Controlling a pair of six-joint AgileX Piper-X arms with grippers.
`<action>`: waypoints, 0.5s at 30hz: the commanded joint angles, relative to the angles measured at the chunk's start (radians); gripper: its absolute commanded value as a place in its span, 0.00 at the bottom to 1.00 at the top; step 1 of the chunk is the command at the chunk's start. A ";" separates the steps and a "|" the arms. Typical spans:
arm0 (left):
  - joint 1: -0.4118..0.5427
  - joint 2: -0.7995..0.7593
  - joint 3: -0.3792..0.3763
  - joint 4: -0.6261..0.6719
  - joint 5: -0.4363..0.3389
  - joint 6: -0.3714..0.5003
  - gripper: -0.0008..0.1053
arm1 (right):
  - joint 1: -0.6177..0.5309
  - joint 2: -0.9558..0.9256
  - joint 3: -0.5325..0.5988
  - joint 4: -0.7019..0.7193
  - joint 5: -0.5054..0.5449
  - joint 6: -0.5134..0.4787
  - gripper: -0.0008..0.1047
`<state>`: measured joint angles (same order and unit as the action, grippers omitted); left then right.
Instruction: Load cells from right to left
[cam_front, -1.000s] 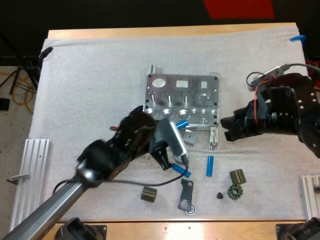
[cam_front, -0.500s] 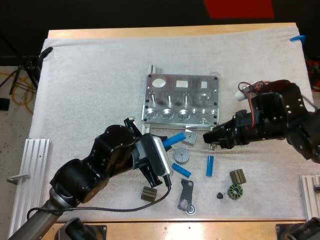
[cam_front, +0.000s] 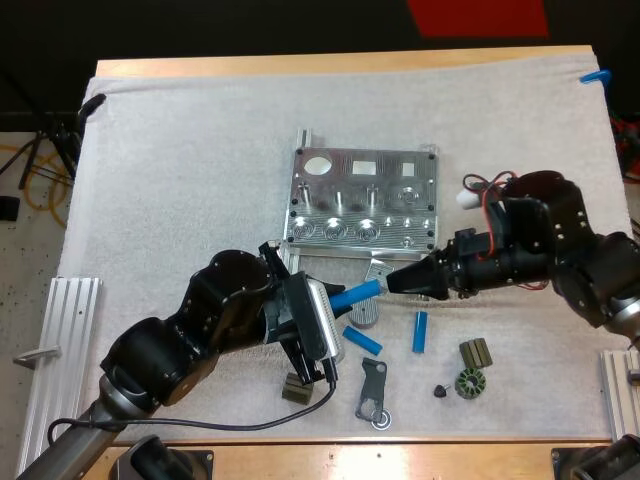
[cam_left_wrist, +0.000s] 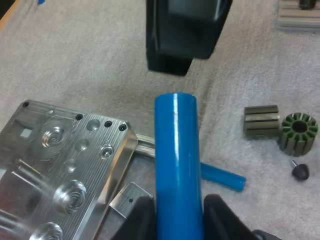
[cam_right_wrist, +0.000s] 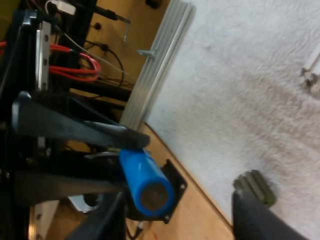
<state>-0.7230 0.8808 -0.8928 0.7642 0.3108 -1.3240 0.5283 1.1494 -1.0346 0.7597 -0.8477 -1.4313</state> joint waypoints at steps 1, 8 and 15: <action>-0.007 -0.007 0.000 0.001 0.015 0.007 0.01 | 0.013 0.001 -0.003 -0.040 -0.018 0.025 0.51; -0.007 -0.007 0.000 0.001 0.018 0.007 0.01 | 0.086 0.057 -0.003 -0.096 -0.017 0.069 0.50; -0.007 -0.004 0.018 0.001 0.018 0.007 0.01 | 0.104 0.069 -0.003 -0.134 -0.017 0.100 0.34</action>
<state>-0.7230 0.8808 -0.8823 0.7620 0.3198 -1.3240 0.6328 1.2230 -1.0346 0.6340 -0.8477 -1.3298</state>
